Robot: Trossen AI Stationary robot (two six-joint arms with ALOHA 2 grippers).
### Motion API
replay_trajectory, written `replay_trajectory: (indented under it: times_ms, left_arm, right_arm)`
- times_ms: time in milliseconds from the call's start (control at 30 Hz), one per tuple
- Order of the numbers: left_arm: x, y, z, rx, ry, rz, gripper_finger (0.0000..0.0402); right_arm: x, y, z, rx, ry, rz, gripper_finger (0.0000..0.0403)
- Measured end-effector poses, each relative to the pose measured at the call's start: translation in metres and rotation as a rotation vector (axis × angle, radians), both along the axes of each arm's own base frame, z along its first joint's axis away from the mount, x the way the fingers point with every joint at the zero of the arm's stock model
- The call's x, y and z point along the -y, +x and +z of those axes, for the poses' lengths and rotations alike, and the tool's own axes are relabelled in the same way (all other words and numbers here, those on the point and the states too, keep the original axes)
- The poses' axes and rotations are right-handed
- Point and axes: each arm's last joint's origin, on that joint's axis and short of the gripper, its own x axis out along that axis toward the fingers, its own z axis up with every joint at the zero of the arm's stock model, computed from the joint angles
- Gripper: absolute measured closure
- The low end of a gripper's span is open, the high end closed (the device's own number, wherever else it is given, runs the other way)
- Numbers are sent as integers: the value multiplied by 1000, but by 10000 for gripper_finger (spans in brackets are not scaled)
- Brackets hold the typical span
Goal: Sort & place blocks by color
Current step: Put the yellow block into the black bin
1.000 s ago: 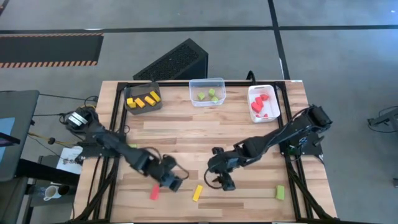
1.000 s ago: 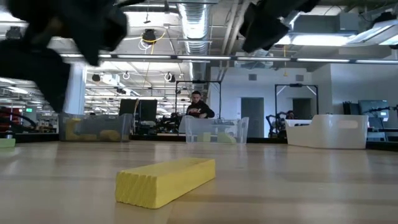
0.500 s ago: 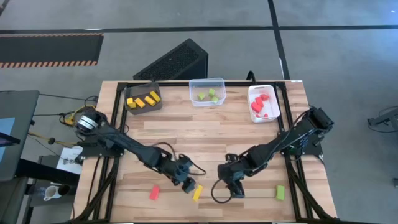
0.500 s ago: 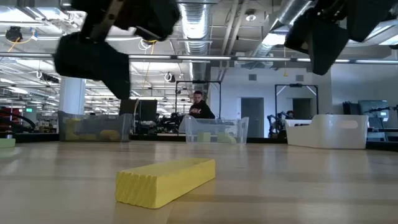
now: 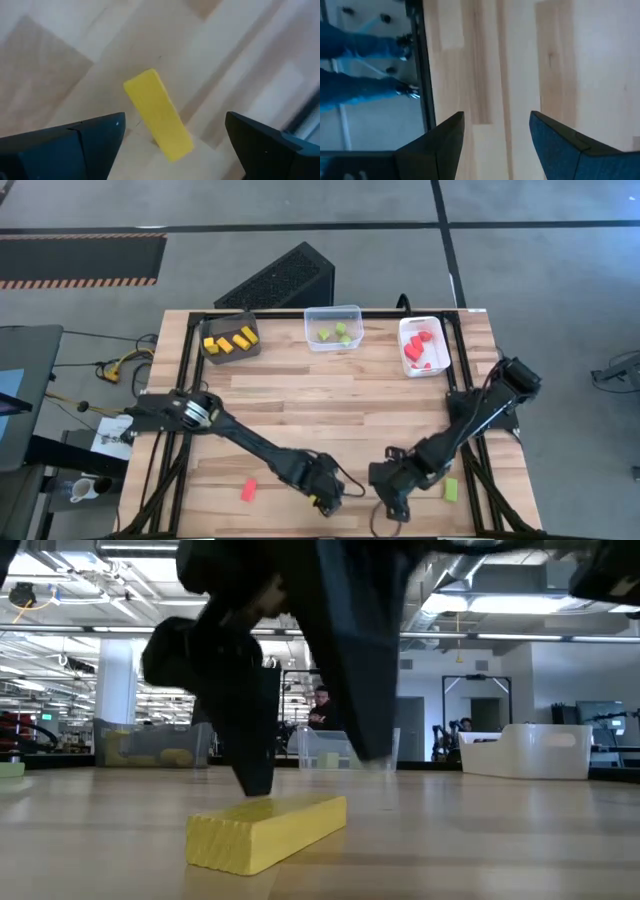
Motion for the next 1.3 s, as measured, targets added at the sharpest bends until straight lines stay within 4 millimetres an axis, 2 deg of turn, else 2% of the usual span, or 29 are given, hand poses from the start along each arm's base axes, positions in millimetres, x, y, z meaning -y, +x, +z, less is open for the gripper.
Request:
replay_trajectory:
  times_ms: [133,367,467,600,933,1067,1133,1300]
  left_arm:
    - [8,3,-15,-68,12,101,77]
    - [18,0,-27,-93,90,221,78]
    - [18,-2,-28,-89,123,249,93]
    - [18,-5,-30,-104,145,248,148]
    - [16,-7,-27,-131,158,169,333]
    - [10,-14,-13,-153,192,128,341]
    - [4,-18,3,-122,232,138,341]
    - [-14,-43,90,59,298,129,341]
  right_arm:
    - [-11,-12,-1,24,-60,75,159]
    - [-23,-26,-2,29,-102,164,159]
    - [-26,-31,-2,39,-126,186,159]
    - [-28,-36,-3,30,-152,207,159]
    - [-25,-39,-4,5,-187,234,159]
    - [-24,-38,-1,24,-184,225,159]
    - [-22,-36,3,64,-198,209,159]
    - [-17,-28,20,242,-220,121,159]
